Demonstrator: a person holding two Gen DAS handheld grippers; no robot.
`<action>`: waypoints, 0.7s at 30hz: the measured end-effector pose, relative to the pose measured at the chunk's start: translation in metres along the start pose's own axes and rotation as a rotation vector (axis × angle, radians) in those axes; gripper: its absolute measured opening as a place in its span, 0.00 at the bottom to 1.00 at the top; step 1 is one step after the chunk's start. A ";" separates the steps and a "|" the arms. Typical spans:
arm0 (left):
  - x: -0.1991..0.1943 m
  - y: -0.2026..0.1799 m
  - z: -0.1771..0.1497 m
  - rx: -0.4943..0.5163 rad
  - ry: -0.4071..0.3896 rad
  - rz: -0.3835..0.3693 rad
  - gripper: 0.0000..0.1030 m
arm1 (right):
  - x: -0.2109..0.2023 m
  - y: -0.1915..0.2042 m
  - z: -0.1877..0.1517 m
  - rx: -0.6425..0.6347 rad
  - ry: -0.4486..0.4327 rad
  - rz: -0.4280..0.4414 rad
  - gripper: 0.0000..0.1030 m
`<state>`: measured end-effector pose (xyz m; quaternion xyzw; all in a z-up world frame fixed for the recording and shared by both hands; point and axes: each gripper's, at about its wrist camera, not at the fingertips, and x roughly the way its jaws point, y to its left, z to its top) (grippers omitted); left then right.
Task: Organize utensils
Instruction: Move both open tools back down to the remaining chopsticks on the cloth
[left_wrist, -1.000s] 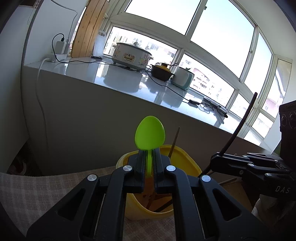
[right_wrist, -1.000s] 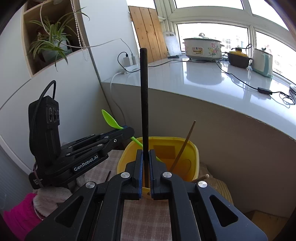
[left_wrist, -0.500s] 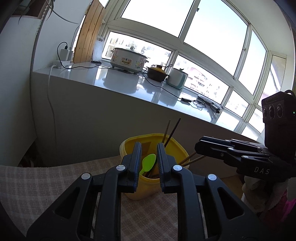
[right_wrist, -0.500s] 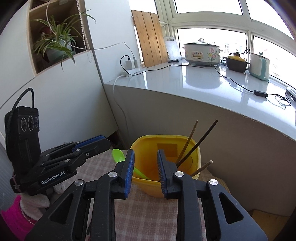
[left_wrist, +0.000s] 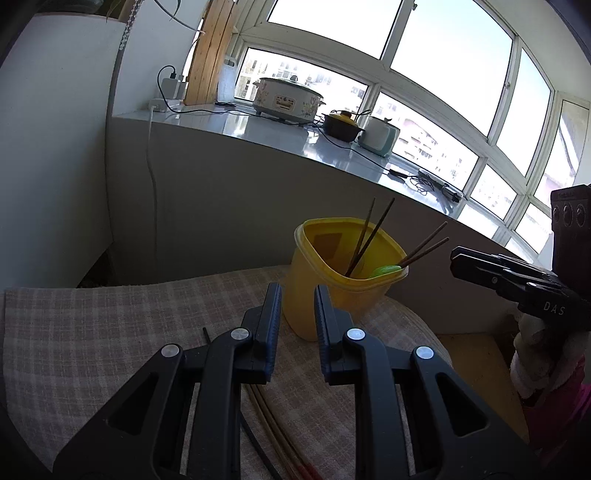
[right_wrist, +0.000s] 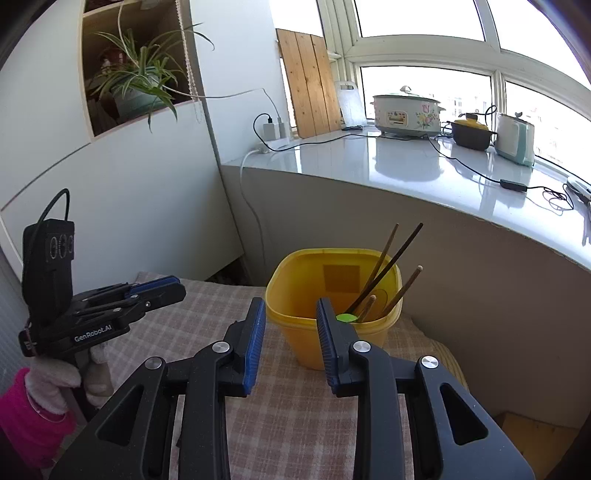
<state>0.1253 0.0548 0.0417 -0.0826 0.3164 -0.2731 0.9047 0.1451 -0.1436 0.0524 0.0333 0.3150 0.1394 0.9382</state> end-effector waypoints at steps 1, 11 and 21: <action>-0.001 0.005 -0.004 -0.008 0.015 0.010 0.16 | 0.000 0.003 -0.004 -0.011 0.005 0.008 0.33; 0.009 0.045 -0.054 -0.087 0.213 0.080 0.16 | 0.027 0.024 -0.046 -0.069 0.125 0.078 0.65; 0.043 0.055 -0.085 -0.129 0.404 0.069 0.26 | 0.096 0.027 -0.086 0.051 0.363 0.150 0.65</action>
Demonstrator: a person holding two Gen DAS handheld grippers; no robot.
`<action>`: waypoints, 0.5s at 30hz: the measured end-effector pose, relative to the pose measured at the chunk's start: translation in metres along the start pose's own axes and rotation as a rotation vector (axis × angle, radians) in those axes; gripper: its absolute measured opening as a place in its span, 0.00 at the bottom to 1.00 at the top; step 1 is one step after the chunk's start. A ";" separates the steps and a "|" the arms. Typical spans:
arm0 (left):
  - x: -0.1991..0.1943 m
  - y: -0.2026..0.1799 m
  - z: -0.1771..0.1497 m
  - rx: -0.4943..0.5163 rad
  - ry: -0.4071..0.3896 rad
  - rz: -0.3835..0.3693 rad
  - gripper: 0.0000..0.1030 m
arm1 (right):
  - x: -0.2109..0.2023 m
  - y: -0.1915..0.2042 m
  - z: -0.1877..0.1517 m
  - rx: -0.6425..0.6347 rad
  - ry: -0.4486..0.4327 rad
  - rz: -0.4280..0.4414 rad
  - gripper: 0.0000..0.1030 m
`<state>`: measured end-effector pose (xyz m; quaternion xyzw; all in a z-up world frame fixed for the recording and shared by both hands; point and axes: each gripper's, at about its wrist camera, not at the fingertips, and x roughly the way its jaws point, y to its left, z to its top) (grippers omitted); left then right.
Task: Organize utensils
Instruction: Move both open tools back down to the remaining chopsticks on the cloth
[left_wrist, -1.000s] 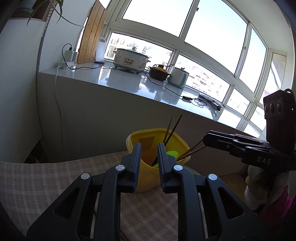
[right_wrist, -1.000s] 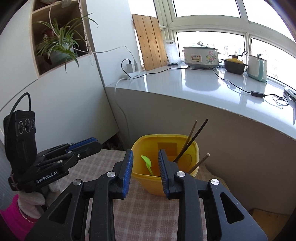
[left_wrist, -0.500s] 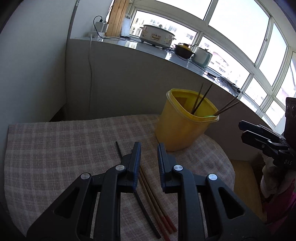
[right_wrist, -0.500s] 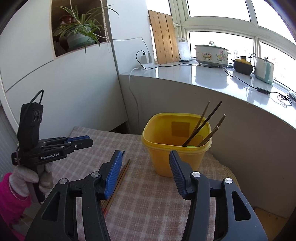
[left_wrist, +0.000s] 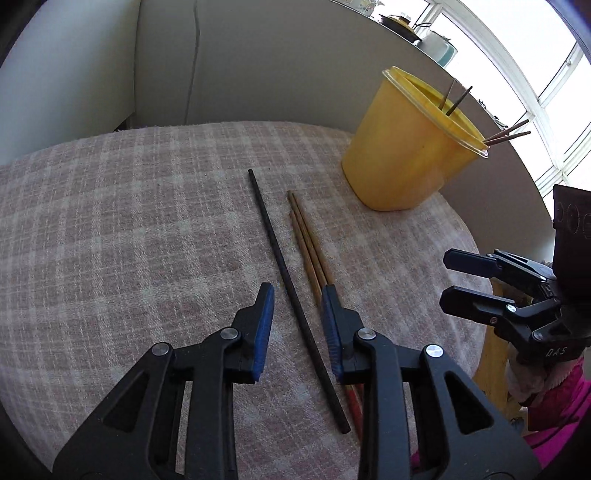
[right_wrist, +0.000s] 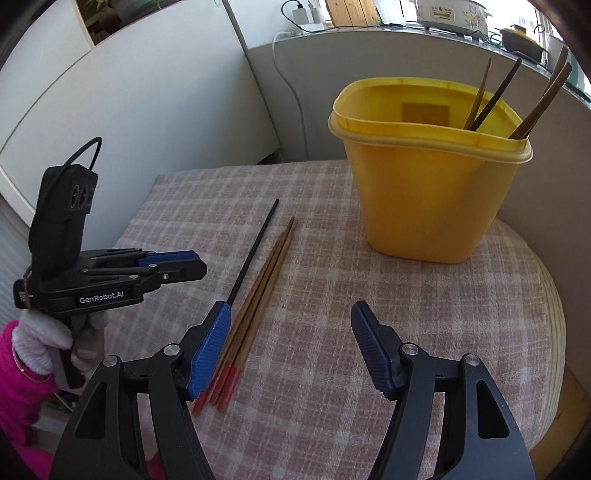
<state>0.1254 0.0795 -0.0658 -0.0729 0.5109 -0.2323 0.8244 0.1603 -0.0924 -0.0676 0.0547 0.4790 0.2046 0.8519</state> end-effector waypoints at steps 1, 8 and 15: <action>0.003 0.000 0.000 -0.002 0.010 0.005 0.26 | 0.007 -0.002 -0.001 0.020 0.020 0.010 0.65; 0.024 0.007 0.010 -0.035 0.049 0.020 0.26 | 0.053 -0.014 -0.006 0.171 0.161 0.102 0.41; 0.042 0.006 0.018 -0.045 0.071 0.029 0.26 | 0.072 -0.007 0.002 0.203 0.188 0.135 0.31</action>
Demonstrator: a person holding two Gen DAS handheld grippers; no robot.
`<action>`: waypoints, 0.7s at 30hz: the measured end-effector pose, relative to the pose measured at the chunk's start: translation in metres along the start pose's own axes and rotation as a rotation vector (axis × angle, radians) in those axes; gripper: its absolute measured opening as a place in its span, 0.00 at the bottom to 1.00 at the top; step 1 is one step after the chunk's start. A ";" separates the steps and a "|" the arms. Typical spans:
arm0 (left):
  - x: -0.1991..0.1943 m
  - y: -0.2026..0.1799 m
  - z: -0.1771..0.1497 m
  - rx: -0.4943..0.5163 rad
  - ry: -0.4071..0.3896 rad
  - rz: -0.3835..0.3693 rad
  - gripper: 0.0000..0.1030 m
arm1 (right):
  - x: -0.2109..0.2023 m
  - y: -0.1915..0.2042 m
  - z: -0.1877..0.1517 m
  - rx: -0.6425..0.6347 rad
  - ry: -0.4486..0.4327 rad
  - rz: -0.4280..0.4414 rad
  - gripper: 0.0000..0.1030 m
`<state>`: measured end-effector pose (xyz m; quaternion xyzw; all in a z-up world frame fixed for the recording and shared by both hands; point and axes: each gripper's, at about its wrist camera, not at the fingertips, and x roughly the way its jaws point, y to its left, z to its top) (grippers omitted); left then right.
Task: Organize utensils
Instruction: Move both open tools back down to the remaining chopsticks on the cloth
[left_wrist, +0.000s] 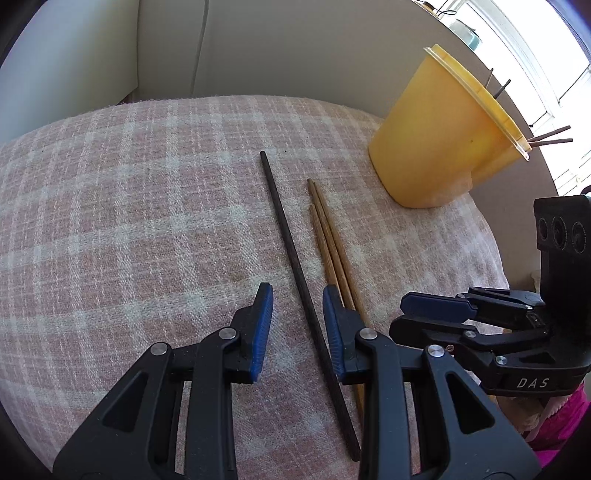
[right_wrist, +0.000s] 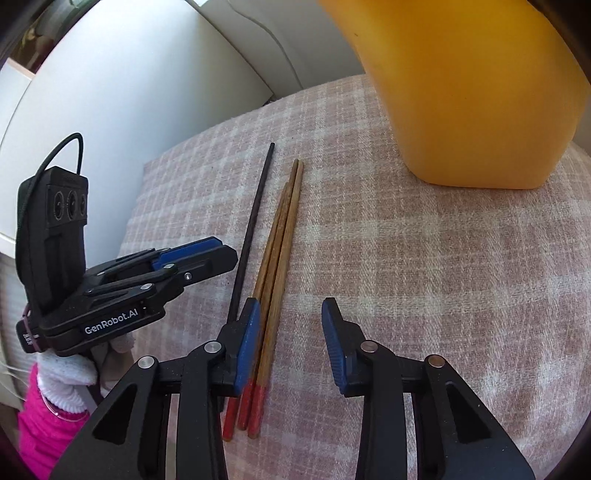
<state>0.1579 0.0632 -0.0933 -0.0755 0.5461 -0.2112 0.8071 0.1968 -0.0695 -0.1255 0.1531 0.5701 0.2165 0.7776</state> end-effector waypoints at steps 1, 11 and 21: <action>0.001 -0.001 0.001 0.004 0.001 0.003 0.26 | 0.002 0.003 0.001 -0.007 0.002 -0.004 0.30; 0.022 -0.020 0.014 0.034 0.001 0.033 0.26 | 0.030 0.016 0.014 -0.017 0.028 -0.049 0.16; 0.052 -0.047 0.027 0.093 0.011 0.071 0.26 | 0.039 0.022 0.014 -0.038 0.032 -0.084 0.14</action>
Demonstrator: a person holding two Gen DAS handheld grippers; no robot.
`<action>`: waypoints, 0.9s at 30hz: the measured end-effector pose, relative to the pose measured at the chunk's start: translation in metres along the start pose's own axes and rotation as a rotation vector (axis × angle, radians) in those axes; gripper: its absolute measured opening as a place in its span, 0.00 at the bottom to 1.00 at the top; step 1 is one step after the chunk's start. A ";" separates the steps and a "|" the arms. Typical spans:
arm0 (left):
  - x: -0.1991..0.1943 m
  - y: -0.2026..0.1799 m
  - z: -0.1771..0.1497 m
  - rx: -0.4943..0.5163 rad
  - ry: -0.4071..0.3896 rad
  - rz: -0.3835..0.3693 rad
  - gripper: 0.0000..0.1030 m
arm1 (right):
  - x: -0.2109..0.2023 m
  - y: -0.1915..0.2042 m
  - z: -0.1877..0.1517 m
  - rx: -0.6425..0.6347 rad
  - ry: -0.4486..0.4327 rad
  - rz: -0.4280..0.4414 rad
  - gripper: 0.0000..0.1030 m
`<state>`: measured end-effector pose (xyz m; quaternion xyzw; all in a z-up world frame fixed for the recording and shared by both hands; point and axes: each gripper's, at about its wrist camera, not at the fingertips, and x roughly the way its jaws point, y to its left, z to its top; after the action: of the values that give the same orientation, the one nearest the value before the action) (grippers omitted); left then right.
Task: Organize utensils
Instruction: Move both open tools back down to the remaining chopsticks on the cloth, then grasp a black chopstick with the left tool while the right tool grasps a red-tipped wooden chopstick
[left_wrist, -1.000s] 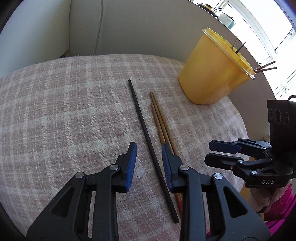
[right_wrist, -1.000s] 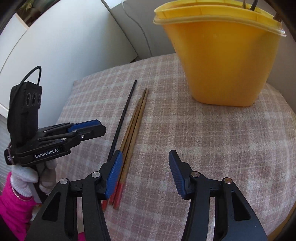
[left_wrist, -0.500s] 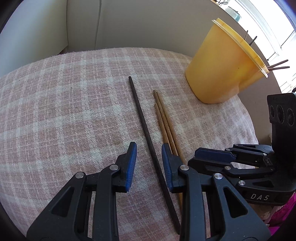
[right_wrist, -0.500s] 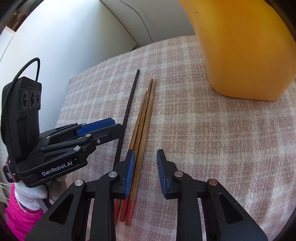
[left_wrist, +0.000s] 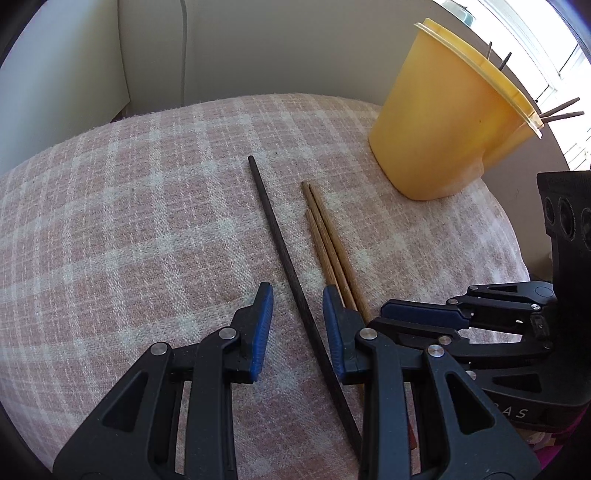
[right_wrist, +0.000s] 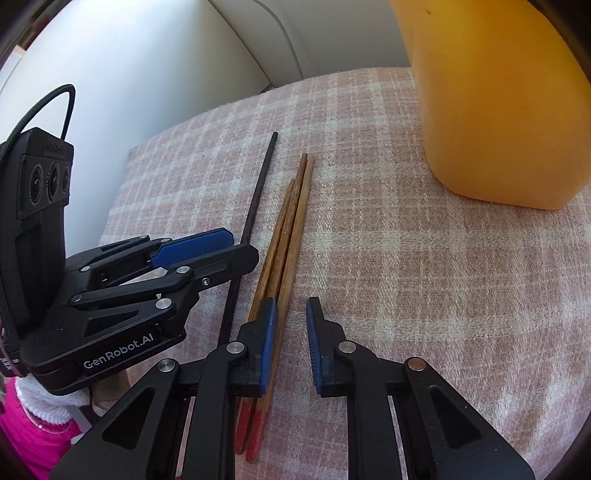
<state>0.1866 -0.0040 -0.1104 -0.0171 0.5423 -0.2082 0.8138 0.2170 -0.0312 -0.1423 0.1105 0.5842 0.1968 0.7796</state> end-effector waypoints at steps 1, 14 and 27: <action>0.004 -0.005 0.003 0.008 0.003 0.006 0.26 | 0.000 0.001 -0.001 -0.003 0.002 -0.006 0.13; 0.035 -0.035 0.046 0.090 0.024 0.078 0.23 | 0.003 0.011 0.003 -0.041 0.010 -0.064 0.12; 0.047 -0.051 0.065 0.157 0.036 0.108 0.16 | 0.015 0.023 0.005 -0.083 0.034 -0.104 0.12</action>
<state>0.2432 -0.0804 -0.1118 0.0797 0.5389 -0.2059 0.8129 0.2216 -0.0033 -0.1443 0.0442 0.5936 0.1819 0.7827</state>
